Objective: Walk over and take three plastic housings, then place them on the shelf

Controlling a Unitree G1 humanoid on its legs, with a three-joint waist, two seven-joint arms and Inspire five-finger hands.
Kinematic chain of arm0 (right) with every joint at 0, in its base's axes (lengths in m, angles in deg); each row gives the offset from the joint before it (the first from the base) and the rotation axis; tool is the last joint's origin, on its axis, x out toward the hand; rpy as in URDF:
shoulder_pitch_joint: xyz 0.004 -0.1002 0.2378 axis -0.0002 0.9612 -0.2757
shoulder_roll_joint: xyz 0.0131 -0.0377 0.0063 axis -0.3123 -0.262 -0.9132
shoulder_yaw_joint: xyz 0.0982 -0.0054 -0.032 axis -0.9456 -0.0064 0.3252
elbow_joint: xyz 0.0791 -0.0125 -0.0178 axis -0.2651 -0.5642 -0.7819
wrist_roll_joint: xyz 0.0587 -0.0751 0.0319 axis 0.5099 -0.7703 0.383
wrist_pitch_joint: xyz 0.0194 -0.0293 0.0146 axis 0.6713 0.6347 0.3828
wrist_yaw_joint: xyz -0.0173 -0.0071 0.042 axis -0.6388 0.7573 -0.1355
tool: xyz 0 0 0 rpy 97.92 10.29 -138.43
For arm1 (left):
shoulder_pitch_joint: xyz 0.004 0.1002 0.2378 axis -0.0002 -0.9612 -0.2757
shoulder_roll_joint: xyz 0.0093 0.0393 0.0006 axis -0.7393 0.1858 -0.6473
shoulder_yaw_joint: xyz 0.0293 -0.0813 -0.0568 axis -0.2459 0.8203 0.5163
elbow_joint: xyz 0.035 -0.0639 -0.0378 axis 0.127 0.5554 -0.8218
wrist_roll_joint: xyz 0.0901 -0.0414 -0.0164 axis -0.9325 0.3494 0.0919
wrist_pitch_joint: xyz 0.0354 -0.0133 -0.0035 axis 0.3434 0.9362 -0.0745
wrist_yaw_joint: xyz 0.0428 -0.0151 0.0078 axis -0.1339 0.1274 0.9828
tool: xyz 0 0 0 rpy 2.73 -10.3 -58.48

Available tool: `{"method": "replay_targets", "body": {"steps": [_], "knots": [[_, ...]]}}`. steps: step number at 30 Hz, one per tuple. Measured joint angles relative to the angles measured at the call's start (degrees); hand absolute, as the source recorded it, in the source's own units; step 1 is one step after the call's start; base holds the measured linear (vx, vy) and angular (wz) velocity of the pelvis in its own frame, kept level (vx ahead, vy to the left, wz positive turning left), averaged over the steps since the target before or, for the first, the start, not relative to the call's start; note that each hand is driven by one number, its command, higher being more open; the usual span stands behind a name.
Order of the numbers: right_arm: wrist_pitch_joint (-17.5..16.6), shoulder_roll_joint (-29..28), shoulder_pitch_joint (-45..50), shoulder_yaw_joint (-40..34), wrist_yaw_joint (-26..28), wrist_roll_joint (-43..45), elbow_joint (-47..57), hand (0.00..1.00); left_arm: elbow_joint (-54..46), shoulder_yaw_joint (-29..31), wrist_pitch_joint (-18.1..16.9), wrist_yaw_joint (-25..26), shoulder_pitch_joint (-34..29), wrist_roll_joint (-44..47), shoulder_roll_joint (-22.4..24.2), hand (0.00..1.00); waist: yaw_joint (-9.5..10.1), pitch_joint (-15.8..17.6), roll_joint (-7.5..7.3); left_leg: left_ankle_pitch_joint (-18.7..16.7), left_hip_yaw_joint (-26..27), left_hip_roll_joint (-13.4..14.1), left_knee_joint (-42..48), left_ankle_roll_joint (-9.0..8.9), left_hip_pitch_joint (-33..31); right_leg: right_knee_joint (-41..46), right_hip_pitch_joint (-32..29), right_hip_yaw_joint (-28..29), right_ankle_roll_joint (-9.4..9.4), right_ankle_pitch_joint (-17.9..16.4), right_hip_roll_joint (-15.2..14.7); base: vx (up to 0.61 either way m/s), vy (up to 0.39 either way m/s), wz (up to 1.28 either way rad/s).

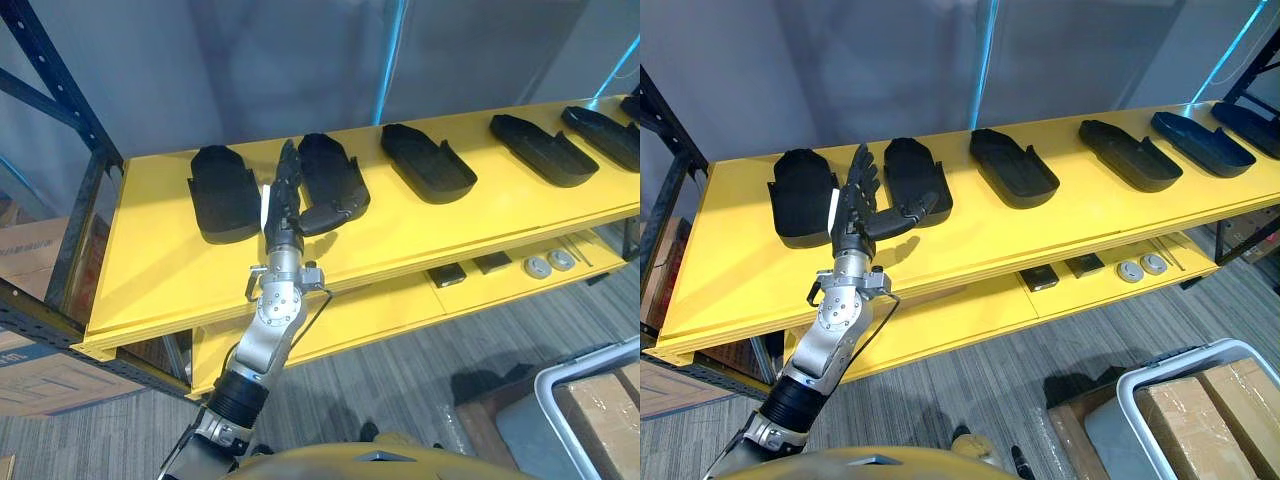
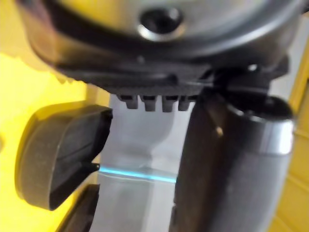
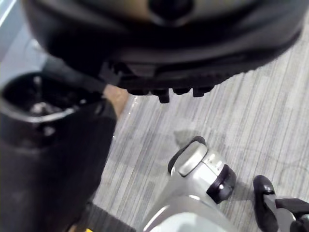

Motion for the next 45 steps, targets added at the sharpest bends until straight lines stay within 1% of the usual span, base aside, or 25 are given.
{"method": "replay_targets", "body": {"steps": [2,8,9,13,15,16,18,20,22,26,29,32,33,39,41,42,45], "knots": [[1.0,-0.9,0.2,-1.5,0.6,0.0,0.0,1.00,0.3,0.2,1.0,1.0,0.0,-0.8,0.2,1.00,-0.04,0.0,-0.04,0.0,0.3,-0.1,0.0,0.04,0.4,0.0,0.2,0.1,0.03,-0.1,-0.1,-0.03,0.011,-0.04],[3.3,-1.0,0.2,-2.6,2.3,0.0,-1.1,1.00,0.6,0.2,1.2,2.0,0.0,-2.0,1.5,1.00,-0.09,-0.3,-0.08,0.0,0.6,-0.7,0.0,0.17,0.7,-0.1,0.6,0.1,0.37,-0.3,-0.6,-0.01,0.004,-0.01],[3.7,-1.1,0.2,-3.1,2.8,-0.1,-1.3,1.00,0.6,0.3,1.8,2.1,0.0,-2.0,1.5,1.00,-0.09,-0.4,-0.14,0.0,0.6,-0.8,0.0,0.25,0.7,-0.1,0.6,0.1,0.44,-0.3,-0.7,0.00,0.000,0.00],[3.5,-1.1,0.2,-4.1,3.5,-0.2,-2.1,1.00,2.5,1.0,3.4,2.1,0.0,-2.1,1.5,1.00,-0.09,-0.9,-0.79,-0.1,0.2,-0.9,0.0,0.29,0.6,0.0,0.6,0.0,0.37,-0.2,-0.8,0.00,0.008,0.00],[3.1,-1.1,0.1,-4.1,4.0,-0.2,-2.1,1.00,3.5,1.0,3.8,2.3,0.0,-2.1,1.5,1.00,-0.06,-0.9,-0.85,-0.1,0.1,-0.9,0.0,0.31,0.5,0.0,0.6,0.0,0.38,-0.2,-0.9,0.00,0.000,0.00],[3.1,-1.0,-0.1,-4.0,4.3,-0.2,-2.1,1.00,3.6,1.0,4.6,2.5,0.0,-2.1,1.5,1.00,-0.06,-0.9,-0.84,-0.1,0.0,-0.9,0.0,0.32,0.4,0.0,0.5,-0.1,0.41,-0.2,-0.9,0.00,0.000,0.00],[3.1,-1.0,-0.2,-3.9,4.5,-0.1,-2.1,1.00,3.6,0.9,4.9,2.8,0.0,-2.1,1.5,1.00,-0.06,-0.9,-0.82,-0.1,-0.2,-0.9,0.0,0.32,0.2,0.0,0.4,-0.1,0.49,-0.3,-0.9,0.00,0.012,0.04],[2.8,-0.9,-0.3,-3.4,4.7,-0.3,-2.1,1.00,3.6,0.9,4.9,3.9,0.0,-2.2,1.5,1.00,-0.08,-1.0,-0.66,-0.1,-0.4,-0.9,0.0,0.34,-0.5,0.1,-0.2,-0.2,0.52,-0.3,-0.9,0.00,0.015,0.05],[2.0,-0.9,-0.4,-3.0,5.2,-2.4,-2.1,1.00,3.6,0.9,4.9,4.6,0.0,-2.2,1.5,1.00,-0.08,-0.9,-0.56,0.0,-0.6,-0.9,0.0,0.45,-1.3,0.1,-0.9,-0.2,0.50,-0.3,-0.9,0.01,0.010,0.04],[1.0,-0.7,-0.7,-1.4,5.4,-2.4,-2.1,1.00,3.6,0.8,4.9,6.0,0.5,-2.2,1.5,1.00,-0.05,0.5,-0.35,0.1,-1.1,-1.0,0.0,0.56,-2.3,0.6,-1.9,-0.4,0.53,-0.4,-0.9,0.01,0.011,0.04],[0.9,0.1,-1.2,0.5,5.5,-2.3,-2.2,1.00,3.6,0.9,4.9,5.8,2.4,-2.2,1.4,1.00,0.06,1.8,-0.16,0.2,-1.2,-1.0,0.0,0.64,-3.0,1.1,-2.7,-0.4,0.55,-0.6,-1.0,0.00,0.005,0.01],[0.9,0.3,-1.3,0.6,5.5,-2.2,-2.1,1.00,3.6,0.7,4.9,5.1,3.4,-2.2,1.4,1.00,0.10,2.0,0.08,0.2,-1.2,-1.0,0.1,0.71,-3.3,1.1,-3.2,-0.4,0.58,-0.6,-0.9,0.01,0.002,0.00],[0.9,0.3,-1.3,0.6,5.6,-2.2,-2.1,1.00,3.6,0.6,4.9,4.4,3.7,-2.2,1.4,1.00,0.06,2.1,0.18,0.5,-1.2,-1.0,0.1,1.11,-3.3,1.1,-3.3,-0.3,0.58,-0.6,-0.9,0.04,0.004,-0.03],[0.8,0.3,-1.3,0.6,5.7,-2.2,-2.1,1.00,5.1,-0.3,5.7,3.4,3.8,-2.1,1.5,1.00,0.04,2.2,0.34,0.4,-1.2,-1.0,0.2,1.07,-3.0,1.2,-3.0,-0.1,0.60,-0.8,-0.9,0.01,0.001,0.00],[0.8,0.4,-1.3,0.6,5.8,-2.2,-2.0,1.00,6.2,-0.3,5.9,3.5,3.8,-1.9,1.5,1.00,0.05,2.5,0.48,0.2,-1.2,-1.0,0.2,0.89,-2.4,1.7,-2.7,-0.1,0.46,-1.2,-0.9,0.00,0.000,0.00],[0.8,0.4,-1.3,0.6,5.9,-2.2,-2.0,1.00,6.6,-0.3,5.9,3.8,3.8,-1.9,1.5,1.00,0.06,2.7,0.58,-0.1,-1.2,-1.0,0.1,0.50,-2.2,2.2,-2.6,-0.1,0.48,-1.6,-1.0,-0.04,0.014,0.02],[0.7,0.8,-1.2,1.1,6.6,-2.2,-2.0,1.00,6.9,-0.3,6.0,4.8,3.8,-1.9,1.5,1.00,0.13,3.1,0.91,-0.1,-1.2,-0.9,0.1,0.47,-1.6,3.1,-2.5,-0.1,0.38,-2.4,-1.0,-0.02,0.011,0.01]]}}
